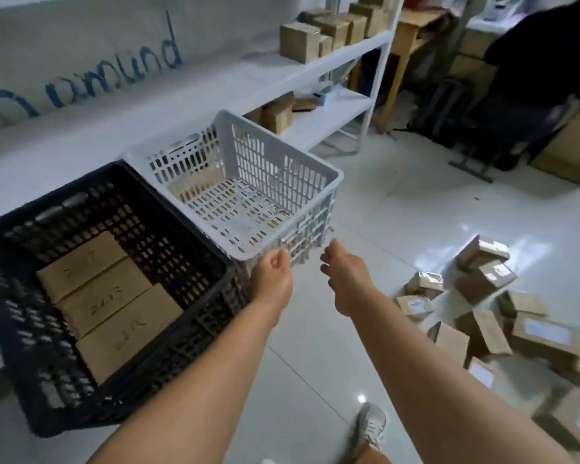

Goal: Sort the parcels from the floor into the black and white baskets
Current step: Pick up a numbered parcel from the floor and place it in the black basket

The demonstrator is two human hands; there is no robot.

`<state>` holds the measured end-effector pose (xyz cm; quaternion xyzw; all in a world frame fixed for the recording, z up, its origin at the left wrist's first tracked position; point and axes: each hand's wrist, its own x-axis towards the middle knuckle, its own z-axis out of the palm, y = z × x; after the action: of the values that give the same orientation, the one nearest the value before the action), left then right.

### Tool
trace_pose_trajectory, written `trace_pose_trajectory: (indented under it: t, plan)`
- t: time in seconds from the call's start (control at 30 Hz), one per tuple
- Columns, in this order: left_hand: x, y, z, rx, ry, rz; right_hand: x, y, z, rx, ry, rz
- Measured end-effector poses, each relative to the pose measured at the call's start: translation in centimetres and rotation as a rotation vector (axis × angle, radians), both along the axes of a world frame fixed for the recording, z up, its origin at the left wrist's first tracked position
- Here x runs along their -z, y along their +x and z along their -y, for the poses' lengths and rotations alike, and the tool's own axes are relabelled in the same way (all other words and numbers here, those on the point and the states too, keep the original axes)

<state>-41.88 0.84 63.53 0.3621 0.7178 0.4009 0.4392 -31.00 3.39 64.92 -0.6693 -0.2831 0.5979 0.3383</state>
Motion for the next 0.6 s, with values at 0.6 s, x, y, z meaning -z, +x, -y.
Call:
trace_pose_trajectory:
  t: [0.6]
  plan:
    - [6.5, 27.4, -10.0, 0.264, -0.25, 0.053, 8.0, 29.1, -7.1, 0.406, -0.172, -0.035]
